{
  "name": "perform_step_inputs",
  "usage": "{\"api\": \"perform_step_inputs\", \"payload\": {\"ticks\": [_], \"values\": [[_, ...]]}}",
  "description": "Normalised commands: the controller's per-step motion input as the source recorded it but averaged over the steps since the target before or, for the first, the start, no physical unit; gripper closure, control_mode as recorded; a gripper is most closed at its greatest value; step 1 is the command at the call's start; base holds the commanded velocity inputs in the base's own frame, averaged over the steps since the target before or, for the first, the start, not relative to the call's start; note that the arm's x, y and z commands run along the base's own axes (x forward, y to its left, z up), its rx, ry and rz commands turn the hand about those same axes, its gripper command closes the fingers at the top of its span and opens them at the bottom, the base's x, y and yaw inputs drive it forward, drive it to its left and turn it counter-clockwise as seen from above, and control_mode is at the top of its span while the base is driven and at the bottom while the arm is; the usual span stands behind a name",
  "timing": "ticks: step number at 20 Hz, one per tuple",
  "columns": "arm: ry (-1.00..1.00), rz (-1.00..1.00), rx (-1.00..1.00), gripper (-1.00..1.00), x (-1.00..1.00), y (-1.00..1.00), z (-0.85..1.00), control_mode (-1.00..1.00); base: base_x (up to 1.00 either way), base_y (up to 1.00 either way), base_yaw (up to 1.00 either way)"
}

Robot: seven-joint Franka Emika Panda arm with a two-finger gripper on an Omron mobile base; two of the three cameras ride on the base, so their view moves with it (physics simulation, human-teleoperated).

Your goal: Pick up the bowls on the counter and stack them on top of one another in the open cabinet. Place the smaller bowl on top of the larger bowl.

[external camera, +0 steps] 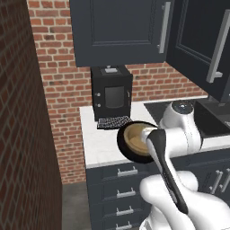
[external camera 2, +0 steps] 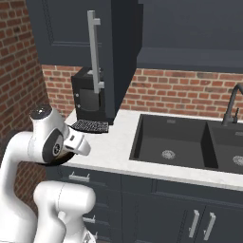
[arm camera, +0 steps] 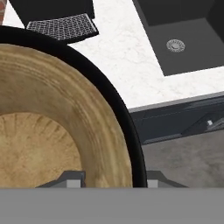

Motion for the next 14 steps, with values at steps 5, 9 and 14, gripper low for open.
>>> {"api": "perform_step_inputs", "payload": {"ticks": [5, 9, 14], "values": [[-0.1, 0.0, 0.13, 1.0, -0.22, -0.12, 0.34, -1.0, 0.0, 0.0, 0.0], [0.0, 0.0, 0.0, 1.0, 0.0, 0.0, 0.0, -1.0, 0.0, 0.0, 0.0], [0.0, 0.0, 0.0, 1.0, 0.0, 0.0, 0.0, -1.0, 0.0, 0.0, 0.0]]}}
